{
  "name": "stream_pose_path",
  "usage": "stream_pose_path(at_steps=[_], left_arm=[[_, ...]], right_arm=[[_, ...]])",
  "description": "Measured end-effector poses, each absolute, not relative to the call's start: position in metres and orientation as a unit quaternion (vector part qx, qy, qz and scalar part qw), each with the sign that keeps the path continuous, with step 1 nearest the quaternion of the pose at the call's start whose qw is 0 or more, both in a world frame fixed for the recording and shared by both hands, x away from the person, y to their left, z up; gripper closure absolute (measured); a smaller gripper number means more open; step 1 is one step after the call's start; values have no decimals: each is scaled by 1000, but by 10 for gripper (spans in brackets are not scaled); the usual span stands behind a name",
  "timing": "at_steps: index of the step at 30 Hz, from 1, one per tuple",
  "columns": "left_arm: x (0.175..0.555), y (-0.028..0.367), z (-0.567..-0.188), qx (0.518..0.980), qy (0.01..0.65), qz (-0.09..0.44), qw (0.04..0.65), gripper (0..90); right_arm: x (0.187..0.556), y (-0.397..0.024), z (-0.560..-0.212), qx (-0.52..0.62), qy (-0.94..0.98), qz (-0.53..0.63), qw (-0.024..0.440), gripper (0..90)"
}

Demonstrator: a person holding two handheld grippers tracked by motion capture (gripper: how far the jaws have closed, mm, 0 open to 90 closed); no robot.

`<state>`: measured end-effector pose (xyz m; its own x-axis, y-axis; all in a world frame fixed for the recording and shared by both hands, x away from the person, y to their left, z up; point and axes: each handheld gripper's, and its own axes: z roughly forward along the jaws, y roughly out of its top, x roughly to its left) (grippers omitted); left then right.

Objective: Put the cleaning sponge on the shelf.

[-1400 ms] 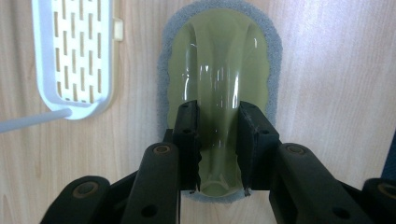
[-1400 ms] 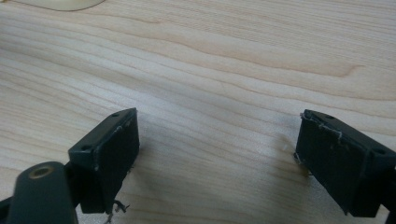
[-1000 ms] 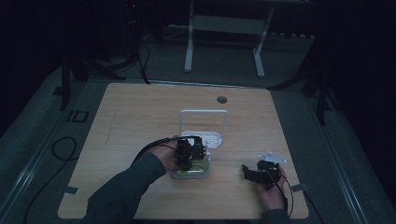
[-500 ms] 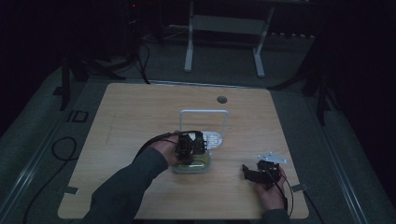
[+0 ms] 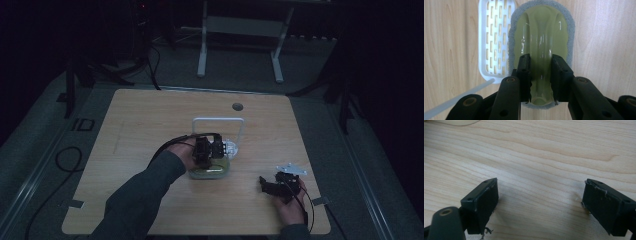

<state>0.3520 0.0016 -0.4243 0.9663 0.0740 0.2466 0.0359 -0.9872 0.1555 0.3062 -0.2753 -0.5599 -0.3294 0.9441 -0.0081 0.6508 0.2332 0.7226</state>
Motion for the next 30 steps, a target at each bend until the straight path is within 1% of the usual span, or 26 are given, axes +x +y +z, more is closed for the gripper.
stream_pose_path(at_steps=[22,30], left_arm=[[377,4,-431,984,42,146,93,715],[380,2,-434,983,37,149,96,715]], right_arm=[[306,-275,-560,532,750,318,230,130],[306,-275,-560,531,750,318,230,130]])
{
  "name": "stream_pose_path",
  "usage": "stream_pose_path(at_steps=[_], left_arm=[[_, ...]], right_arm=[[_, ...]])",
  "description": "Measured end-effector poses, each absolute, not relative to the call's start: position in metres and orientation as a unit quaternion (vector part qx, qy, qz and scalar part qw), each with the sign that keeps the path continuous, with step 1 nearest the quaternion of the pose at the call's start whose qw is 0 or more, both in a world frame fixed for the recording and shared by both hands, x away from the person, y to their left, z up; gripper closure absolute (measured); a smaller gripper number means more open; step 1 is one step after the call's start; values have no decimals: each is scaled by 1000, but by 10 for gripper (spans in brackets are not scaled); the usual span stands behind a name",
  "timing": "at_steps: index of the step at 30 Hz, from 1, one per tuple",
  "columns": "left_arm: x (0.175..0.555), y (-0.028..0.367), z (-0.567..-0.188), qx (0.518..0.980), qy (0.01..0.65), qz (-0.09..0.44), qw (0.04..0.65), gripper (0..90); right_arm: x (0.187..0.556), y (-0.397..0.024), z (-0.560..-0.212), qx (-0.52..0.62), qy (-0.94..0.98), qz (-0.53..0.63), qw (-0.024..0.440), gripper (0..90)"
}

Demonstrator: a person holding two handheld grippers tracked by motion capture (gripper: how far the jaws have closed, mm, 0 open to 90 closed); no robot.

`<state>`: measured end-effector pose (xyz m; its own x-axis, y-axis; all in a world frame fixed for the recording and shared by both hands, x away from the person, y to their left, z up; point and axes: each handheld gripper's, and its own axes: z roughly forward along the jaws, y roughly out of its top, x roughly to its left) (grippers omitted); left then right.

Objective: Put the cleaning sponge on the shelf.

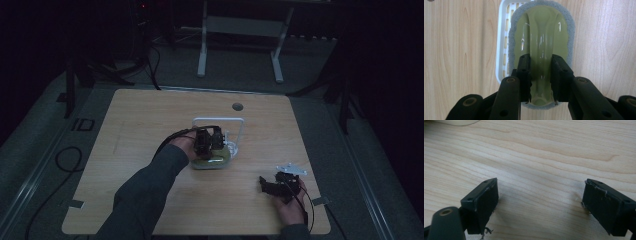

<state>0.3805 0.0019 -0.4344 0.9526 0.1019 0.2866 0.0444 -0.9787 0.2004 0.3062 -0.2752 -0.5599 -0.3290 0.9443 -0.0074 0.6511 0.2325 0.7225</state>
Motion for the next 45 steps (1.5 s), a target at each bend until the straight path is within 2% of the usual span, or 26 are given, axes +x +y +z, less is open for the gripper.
stream_pose_path(at_steps=[19,45], left_arm=[[392,-7,-426,981,33,163,100,716],[405,-16,-446,978,28,190,83,715]], right_arm=[[306,-275,-560,531,751,318,231,130],[306,-275,-560,530,751,319,231,130]])
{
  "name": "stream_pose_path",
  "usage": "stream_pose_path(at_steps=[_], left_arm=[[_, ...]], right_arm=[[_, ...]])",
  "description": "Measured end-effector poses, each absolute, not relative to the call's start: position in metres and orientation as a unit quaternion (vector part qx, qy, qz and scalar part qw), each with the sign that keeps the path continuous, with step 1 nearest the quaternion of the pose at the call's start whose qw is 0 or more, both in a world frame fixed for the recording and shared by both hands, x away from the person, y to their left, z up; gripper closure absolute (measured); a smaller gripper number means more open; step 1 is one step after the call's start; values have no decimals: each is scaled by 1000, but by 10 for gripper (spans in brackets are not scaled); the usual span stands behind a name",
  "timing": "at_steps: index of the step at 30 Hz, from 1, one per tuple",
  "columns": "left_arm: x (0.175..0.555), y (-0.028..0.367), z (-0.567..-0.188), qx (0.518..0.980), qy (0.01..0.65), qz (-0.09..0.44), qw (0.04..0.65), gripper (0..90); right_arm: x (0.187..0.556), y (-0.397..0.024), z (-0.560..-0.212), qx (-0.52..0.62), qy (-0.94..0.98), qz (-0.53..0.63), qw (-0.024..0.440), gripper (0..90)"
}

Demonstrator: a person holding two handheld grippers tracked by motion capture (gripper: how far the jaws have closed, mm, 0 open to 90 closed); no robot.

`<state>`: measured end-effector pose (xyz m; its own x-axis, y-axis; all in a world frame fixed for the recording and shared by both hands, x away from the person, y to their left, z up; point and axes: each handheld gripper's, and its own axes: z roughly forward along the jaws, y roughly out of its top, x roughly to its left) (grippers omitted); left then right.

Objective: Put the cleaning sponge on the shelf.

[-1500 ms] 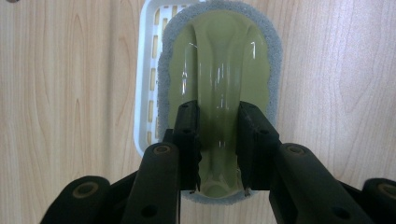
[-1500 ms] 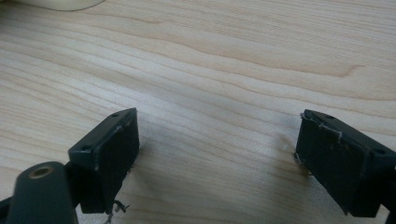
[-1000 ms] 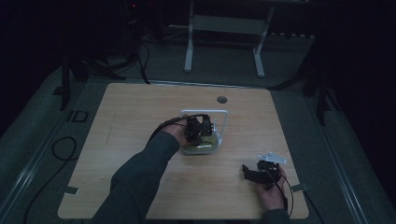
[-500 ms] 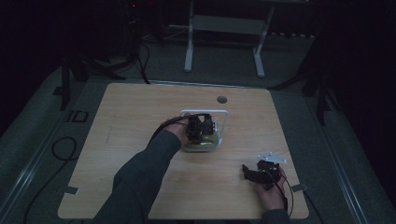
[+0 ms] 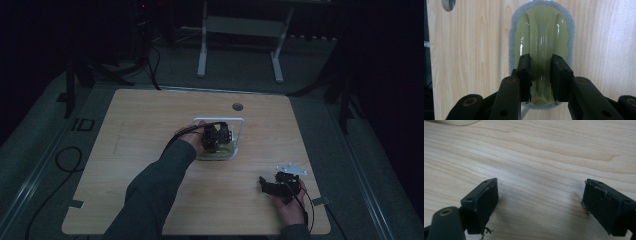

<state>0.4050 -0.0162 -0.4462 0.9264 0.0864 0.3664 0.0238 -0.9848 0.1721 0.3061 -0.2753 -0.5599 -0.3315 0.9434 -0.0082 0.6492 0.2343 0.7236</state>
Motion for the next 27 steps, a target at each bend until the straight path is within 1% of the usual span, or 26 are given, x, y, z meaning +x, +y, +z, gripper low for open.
stream_pose_path(at_steps=[12,17,27], left_arm=[[411,-19,-455,976,32,201,75,715],[413,-21,-456,975,35,204,81,714],[415,-21,-459,971,53,219,79,713]], right_arm=[[306,-275,-560,531,751,319,229,130],[306,-275,-560,530,751,319,229,130],[306,-275,-560,530,752,319,229,130]])
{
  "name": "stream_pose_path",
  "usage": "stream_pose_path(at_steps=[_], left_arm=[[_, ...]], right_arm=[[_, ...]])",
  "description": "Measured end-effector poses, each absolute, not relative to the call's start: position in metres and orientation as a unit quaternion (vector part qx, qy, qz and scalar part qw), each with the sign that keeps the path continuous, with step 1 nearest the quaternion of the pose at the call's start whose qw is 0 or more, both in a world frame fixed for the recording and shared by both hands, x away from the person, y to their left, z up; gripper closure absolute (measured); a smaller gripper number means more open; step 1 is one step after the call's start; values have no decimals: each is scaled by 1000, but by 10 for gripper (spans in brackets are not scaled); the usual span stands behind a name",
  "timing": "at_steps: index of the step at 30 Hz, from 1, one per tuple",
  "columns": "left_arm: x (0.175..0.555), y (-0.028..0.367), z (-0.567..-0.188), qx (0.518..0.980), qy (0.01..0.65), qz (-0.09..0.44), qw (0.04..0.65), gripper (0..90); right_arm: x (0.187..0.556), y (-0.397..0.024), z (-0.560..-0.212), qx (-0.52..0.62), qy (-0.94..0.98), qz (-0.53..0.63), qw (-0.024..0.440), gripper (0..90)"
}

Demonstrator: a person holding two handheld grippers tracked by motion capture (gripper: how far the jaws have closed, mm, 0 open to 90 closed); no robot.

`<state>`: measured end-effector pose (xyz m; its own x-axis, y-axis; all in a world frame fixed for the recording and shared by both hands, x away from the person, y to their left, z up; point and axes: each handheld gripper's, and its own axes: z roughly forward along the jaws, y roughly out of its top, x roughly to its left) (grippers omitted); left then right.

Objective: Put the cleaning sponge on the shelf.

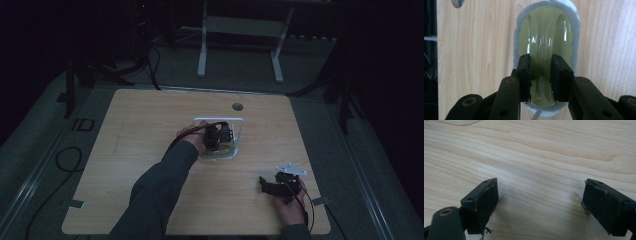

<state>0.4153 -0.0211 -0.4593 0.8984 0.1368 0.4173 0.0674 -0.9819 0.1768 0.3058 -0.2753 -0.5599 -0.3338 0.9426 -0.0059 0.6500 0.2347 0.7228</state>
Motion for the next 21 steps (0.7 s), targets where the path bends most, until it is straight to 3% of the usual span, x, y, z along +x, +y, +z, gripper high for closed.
stream_pose_path(at_steps=[6,15,21], left_arm=[[415,-22,-460,970,53,226,77,708],[415,-19,-458,970,80,214,81,610],[412,-18,-453,970,96,205,90,593]], right_arm=[[306,-275,-560,529,752,319,229,130],[306,-275,-560,529,752,319,229,130],[306,-275,-560,530,752,320,229,130]])
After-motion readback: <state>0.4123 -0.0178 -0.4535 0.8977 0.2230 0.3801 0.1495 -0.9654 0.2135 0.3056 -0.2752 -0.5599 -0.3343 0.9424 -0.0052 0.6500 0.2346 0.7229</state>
